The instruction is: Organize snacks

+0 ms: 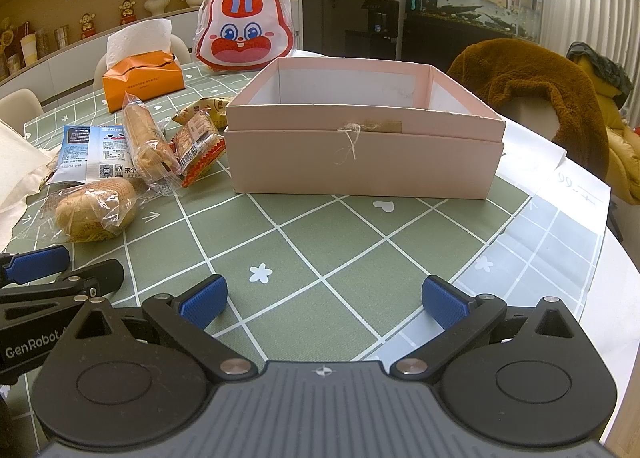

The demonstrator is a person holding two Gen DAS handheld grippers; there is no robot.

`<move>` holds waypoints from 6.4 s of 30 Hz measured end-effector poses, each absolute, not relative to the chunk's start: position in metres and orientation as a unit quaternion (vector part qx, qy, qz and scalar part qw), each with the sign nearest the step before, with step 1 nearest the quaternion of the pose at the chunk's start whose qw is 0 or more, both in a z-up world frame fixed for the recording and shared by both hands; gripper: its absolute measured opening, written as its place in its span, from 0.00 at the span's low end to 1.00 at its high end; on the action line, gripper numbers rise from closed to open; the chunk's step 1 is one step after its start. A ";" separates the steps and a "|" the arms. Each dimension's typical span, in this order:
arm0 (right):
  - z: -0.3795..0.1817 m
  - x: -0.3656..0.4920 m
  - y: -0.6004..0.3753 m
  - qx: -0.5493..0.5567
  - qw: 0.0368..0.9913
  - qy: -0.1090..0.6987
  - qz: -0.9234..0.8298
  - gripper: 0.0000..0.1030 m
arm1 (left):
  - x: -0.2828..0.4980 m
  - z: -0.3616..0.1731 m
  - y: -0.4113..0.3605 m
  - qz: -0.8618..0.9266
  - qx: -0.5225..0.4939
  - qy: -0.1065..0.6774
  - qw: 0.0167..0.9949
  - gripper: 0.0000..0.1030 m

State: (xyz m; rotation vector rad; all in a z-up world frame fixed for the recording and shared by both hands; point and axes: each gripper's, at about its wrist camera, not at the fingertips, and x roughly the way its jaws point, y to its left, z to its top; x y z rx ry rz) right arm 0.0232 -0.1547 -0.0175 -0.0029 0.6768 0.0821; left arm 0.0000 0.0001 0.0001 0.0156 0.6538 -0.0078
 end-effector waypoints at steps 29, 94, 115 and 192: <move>-0.017 0.023 -0.155 -0.002 0.943 0.332 0.040 1.00 | 0.000 0.000 0.000 -0.004 0.008 0.321 0.947 0.60; 0.024 0.043 -0.151 -0.041 0.893 0.446 0.045 0.95 | 0.070 0.049 0.080 -0.081 -0.108 0.418 0.898 0.32; 0.019 0.031 -0.150 -0.049 0.890 0.451 0.049 0.95 | 0.069 0.042 0.039 -0.149 0.032 0.441 0.884 0.63; 0.036 0.046 -0.129 -0.064 0.842 0.490 0.217 0.27 | -0.009 0.056 0.028 -0.108 -0.118 0.510 0.845 0.56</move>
